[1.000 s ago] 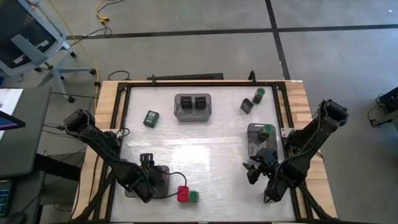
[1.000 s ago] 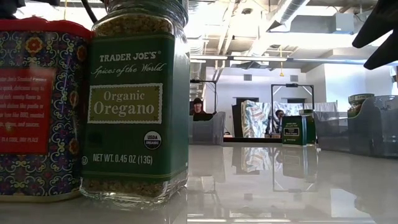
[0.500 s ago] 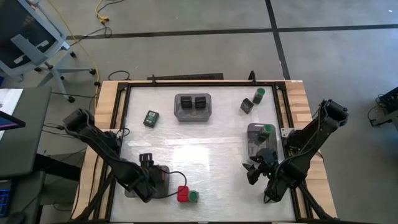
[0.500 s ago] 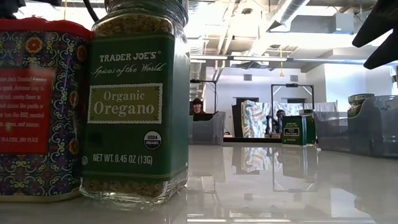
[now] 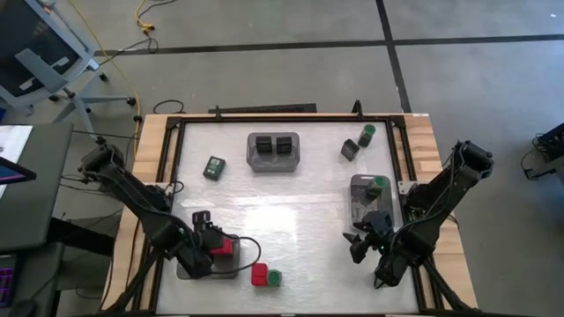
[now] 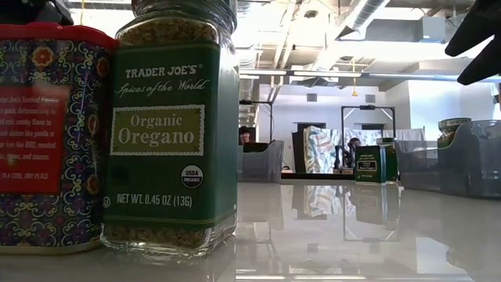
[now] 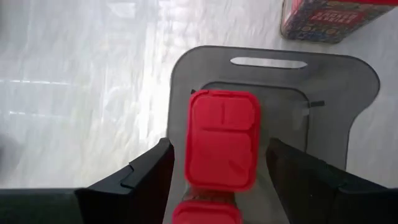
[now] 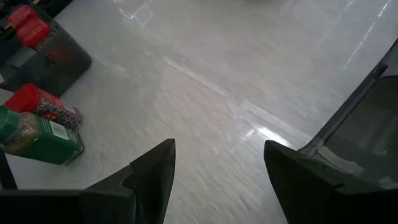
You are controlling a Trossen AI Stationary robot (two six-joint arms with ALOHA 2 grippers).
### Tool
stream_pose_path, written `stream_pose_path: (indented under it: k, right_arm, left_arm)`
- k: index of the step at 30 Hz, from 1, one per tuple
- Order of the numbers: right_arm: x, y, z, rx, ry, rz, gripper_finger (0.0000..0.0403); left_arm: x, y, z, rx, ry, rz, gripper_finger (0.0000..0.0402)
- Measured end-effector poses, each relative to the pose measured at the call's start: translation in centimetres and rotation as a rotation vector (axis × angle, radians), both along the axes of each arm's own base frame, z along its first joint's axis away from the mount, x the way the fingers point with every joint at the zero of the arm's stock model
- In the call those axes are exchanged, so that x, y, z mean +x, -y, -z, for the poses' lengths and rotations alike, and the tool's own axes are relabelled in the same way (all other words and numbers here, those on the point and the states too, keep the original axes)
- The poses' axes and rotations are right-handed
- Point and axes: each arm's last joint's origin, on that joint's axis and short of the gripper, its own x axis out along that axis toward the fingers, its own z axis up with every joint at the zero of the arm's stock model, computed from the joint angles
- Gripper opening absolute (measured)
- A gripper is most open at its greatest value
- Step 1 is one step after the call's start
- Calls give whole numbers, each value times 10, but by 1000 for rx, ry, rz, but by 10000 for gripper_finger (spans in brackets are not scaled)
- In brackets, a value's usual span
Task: Sort spices by type
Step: Put the left black seasoning can into the top black transparent bin
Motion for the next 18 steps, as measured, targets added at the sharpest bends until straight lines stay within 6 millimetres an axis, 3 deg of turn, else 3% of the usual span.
stream_pose_path:
  k: [10,18]
  right_arm:
    - [0,0,0,-1,-1,1,271]
    - [0,0,0,0,0,1,271]
  left_arm:
    - [-11,-11,-22,-57,66,2,243]
    - [-7,-19,-24,60,144,-5,243]
